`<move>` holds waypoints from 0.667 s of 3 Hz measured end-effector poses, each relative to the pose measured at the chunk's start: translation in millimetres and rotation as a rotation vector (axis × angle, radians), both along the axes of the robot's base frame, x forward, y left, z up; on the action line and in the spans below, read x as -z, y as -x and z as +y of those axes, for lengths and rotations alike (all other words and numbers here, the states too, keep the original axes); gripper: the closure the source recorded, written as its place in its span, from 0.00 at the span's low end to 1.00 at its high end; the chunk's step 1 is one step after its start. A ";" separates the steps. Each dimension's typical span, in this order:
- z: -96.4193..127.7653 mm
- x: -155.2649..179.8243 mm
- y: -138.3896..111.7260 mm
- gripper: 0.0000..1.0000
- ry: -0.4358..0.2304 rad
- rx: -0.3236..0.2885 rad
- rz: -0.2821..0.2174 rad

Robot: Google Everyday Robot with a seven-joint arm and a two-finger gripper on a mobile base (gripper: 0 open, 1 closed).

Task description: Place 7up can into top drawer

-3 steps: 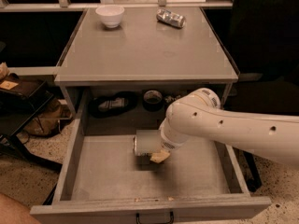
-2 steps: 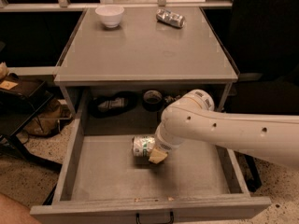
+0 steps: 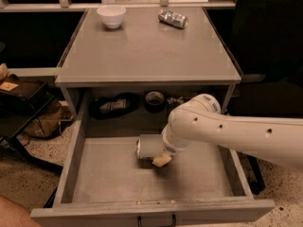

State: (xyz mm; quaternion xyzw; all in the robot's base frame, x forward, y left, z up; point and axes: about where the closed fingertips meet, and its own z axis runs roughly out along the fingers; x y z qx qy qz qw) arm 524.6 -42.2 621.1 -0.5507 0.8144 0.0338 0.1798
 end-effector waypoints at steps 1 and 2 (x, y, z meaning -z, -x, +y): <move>0.0 0.1 0.0 0.81 0.000 0.000 0.000; 0.0 0.1 0.0 0.58 0.000 0.000 0.000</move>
Offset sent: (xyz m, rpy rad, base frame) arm 0.0000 0.0000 0.0000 0.0003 0.0002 0.0000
